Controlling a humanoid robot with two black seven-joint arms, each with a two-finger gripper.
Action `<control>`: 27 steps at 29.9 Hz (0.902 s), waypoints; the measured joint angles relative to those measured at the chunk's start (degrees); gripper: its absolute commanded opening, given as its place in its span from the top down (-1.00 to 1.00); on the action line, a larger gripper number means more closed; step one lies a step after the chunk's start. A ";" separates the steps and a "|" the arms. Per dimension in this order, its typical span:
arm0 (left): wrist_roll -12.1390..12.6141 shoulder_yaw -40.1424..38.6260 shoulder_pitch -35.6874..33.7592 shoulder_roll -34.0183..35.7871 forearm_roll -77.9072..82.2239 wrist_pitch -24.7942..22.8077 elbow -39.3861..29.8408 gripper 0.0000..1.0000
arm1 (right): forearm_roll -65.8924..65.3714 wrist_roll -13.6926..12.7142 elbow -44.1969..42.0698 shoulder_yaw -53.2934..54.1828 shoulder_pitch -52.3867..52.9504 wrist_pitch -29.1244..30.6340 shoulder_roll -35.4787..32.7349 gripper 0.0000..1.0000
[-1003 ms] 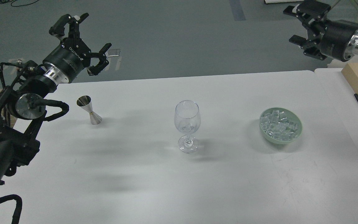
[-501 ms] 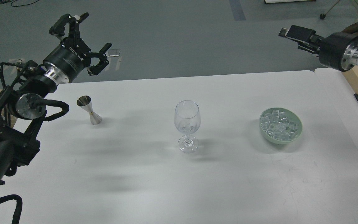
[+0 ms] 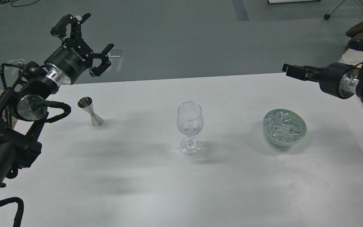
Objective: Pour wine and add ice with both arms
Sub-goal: 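Lower the right gripper into the ice bowl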
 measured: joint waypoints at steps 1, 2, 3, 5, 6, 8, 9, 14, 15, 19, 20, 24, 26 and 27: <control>0.00 0.00 0.00 -0.21 0.00 0.20 0.00 -0.96 | -0.74 0.00 0.61 -0.74 -0.84 0.10 -0.08 -0.90; 0.00 0.00 0.00 -0.34 0.00 0.34 0.00 -0.96 | -1.25 0.00 1.04 -1.55 -1.35 0.17 -0.12 -0.90; 0.00 0.00 0.00 -0.49 0.00 0.45 0.00 -0.96 | -1.75 0.00 1.48 -2.59 -1.65 0.19 -0.22 -0.90; 0.00 0.00 -0.04 -0.81 0.00 0.65 0.00 -0.96 | -2.34 0.00 2.27 -4.53 -1.80 0.19 -0.33 -0.90; 0.00 0.00 -0.12 -0.92 0.00 0.72 0.00 -0.96 | -2.46 0.00 2.69 -5.24 -1.88 0.19 -0.40 -0.90; 0.00 0.00 -0.29 -1.04 0.00 0.89 0.00 -0.96 | -2.57 0.00 3.44 -6.17 -2.11 0.19 -0.49 -0.88; 0.00 0.00 -0.33 -1.07 0.00 0.92 0.00 -0.96 | -2.61 0.00 3.81 -6.64 -2.17 0.19 -0.54 -0.88; 0.00 -0.07 -0.37 -1.07 0.00 0.97 0.00 -0.96 | -3.57 -0.01 4.38 -8.93 -2.21 0.21 -0.63 -0.87; 0.00 -0.07 -0.38 -1.07 0.00 0.97 0.00 -0.96 | -3.97 -0.01 4.41 -9.43 -2.21 0.22 -0.81 -0.87; 0.00 -0.07 -0.38 -1.07 0.00 0.92 0.00 -0.96 | -4.75 -0.02 4.43 -11.25 -2.21 0.27 -1.32 -0.86; 0.00 -0.07 -0.38 -1.07 0.00 0.90 0.00 -0.96 | -4.84 -0.02 4.43 -11.63 -2.21 0.27 -1.38 -0.86; 0.00 -0.07 -0.51 -1.07 0.00 0.83 0.00 -0.96 | -5.00 -0.02 4.43 -13.22 -2.23 0.28 -2.00 -0.84; 0.00 -0.07 -0.58 -1.07 0.00 0.83 0.00 -0.96 | -5.08 -0.02 4.43 -13.85 -2.26 0.29 -2.13 -0.73; 0.00 -0.07 -0.63 -1.07 0.00 0.82 0.00 -0.96 | -5.24 -0.02 4.41 -14.16 -2.27 0.29 -2.14 -0.73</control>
